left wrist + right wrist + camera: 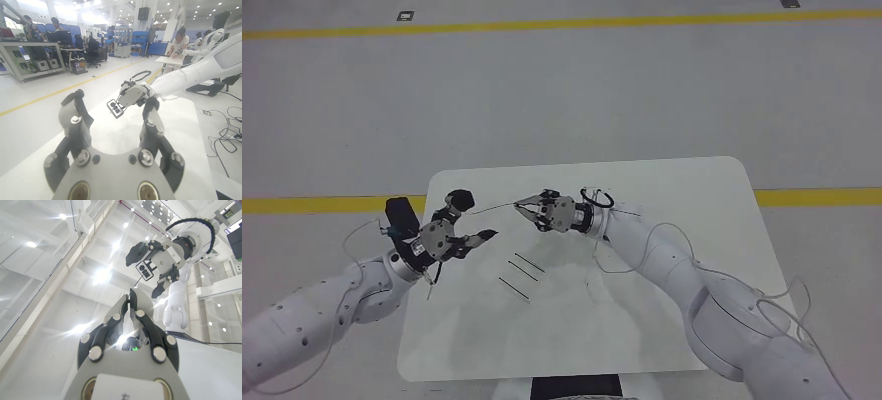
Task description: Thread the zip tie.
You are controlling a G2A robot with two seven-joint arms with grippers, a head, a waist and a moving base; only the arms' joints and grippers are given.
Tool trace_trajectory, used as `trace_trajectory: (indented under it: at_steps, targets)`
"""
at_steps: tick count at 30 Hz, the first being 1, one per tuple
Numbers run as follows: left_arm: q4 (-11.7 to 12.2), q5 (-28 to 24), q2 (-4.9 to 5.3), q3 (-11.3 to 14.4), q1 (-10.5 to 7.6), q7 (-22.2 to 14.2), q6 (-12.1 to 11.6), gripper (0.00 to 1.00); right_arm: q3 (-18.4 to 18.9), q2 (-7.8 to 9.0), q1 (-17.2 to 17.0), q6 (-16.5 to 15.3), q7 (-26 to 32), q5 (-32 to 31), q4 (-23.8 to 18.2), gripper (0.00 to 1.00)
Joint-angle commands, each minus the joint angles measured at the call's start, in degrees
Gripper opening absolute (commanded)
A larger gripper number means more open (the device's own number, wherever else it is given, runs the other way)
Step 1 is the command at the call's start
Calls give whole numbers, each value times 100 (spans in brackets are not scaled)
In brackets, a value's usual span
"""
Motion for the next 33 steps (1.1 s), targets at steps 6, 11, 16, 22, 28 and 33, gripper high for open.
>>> trace_trajectory:
  at_steps: [6, 11, 16, 22, 28, 33]
  targets:
    - [204, -963, -23, -118, 40, 114, 0, 100, 97, 43, 261, -23, -30, -137, 134, 0]
    - [172, -1240, -24, -179, 87, 89, 0, 100, 234, 91, 334, -857, -129, -595, 146, 0]
    - [84, -1380, -20, -209, 132, 73, 0, 100, 369, 145, 327, -1584, -154, -1013, 57, 0]
    - [58, -1409, -8, -238, 160, 17, 0, 100, 537, 195, 284, -2056, -79, -1229, -29, 0]
    - [55, -1406, -7, -249, 165, -3, 0, 100, 537, 195, 284, -2056, -79, -1229, -29, 0]
    - [55, -1406, -7, -249, 165, -3, 0, 100, 513, 204, 282, -2172, -266, -1405, -70, 0]
